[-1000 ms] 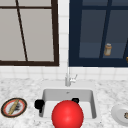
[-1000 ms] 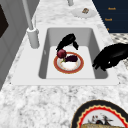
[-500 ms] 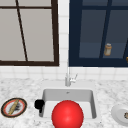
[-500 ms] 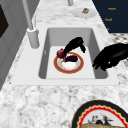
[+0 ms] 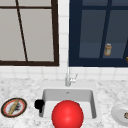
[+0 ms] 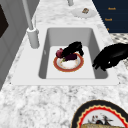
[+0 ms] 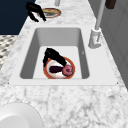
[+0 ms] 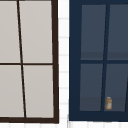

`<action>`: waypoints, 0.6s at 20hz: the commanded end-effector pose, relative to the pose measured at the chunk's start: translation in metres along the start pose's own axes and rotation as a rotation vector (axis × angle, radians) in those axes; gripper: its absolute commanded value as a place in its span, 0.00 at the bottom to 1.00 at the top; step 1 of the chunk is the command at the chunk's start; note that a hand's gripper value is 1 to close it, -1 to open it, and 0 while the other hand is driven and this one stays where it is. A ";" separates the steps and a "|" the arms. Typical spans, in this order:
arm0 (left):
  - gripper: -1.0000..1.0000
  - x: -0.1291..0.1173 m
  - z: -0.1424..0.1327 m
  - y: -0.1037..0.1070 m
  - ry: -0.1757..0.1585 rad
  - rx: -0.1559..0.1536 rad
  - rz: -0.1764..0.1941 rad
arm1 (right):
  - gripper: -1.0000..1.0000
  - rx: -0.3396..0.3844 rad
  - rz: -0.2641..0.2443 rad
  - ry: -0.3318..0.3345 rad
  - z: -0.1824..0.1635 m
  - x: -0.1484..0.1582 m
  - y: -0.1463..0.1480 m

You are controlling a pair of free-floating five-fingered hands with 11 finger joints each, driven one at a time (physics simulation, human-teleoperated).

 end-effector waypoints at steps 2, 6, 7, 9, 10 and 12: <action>0.50 0.000 0.000 0.000 0.000 0.000 0.000 | 0.00 0.024 0.040 -0.029 -0.029 0.000 0.020; 0.50 0.000 0.000 0.000 0.000 0.000 0.000 | 0.00 -0.070 0.101 -0.009 -0.057 0.000 0.020; 0.50 0.000 0.000 0.000 0.000 0.000 0.000 | 0.00 -0.088 0.103 0.000 -0.062 0.000 0.021; 0.50 0.000 0.000 0.000 0.000 0.000 0.000 | 0.00 -0.191 0.104 0.042 -0.044 0.001 0.023; 0.50 0.000 0.000 0.000 0.000 0.000 0.000 | 0.00 -0.212 0.098 0.051 -0.031 0.000 0.024; 0.50 0.000 0.000 0.000 0.000 0.000 0.000 | 0.00 -0.219 0.087 0.059 -0.016 -0.001 0.023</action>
